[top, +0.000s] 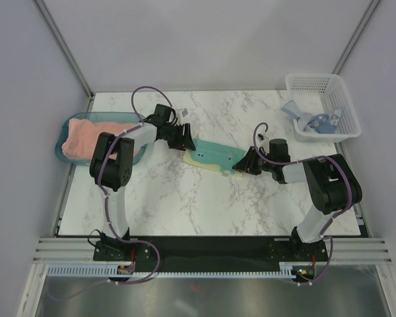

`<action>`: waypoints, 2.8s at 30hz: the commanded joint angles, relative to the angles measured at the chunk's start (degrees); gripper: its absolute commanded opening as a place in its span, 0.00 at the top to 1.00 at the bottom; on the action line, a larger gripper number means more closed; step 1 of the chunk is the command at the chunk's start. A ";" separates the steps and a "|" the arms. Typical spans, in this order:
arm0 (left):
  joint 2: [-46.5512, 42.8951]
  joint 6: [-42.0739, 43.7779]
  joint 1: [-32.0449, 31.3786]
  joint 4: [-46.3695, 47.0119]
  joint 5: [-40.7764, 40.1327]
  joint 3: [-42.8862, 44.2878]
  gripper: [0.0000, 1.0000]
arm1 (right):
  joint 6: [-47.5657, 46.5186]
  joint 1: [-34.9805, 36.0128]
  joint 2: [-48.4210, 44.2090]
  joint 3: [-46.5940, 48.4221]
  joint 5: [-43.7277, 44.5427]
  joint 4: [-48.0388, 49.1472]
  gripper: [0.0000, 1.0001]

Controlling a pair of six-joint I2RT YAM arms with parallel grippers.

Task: Fold and stack the towels
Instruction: Neatly place the folded towel into the bin

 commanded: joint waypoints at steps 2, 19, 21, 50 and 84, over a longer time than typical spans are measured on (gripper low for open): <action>3.32 0.02 -1.22 -1.56 -0.53 -0.61 0.41 | -1.06 -0.59 -0.03 -0.86 0.50 -0.07 0.66; -3.88 -7.81 -3.95 -5.13 -1.41 -0.89 0.97 | 5.08 -0.68 -14.87 1.33 1.90 -4.98 0.58; -5.90 -7.63 -3.95 -8.31 -11.43 2.52 0.98 | 5.88 -0.50 -19.60 2.38 4.61 -8.93 0.53; -11.27 8.72 3.68 -38.21 -46.68 23.02 0.98 | 5.71 -1.03 -35.19 7.05 10.69 -21.51 0.34; 3.14 14.61 28.83 -26.96 -65.84 26.98 0.98 | 3.25 -1.29 -28.51 4.06 5.69 -14.75 0.33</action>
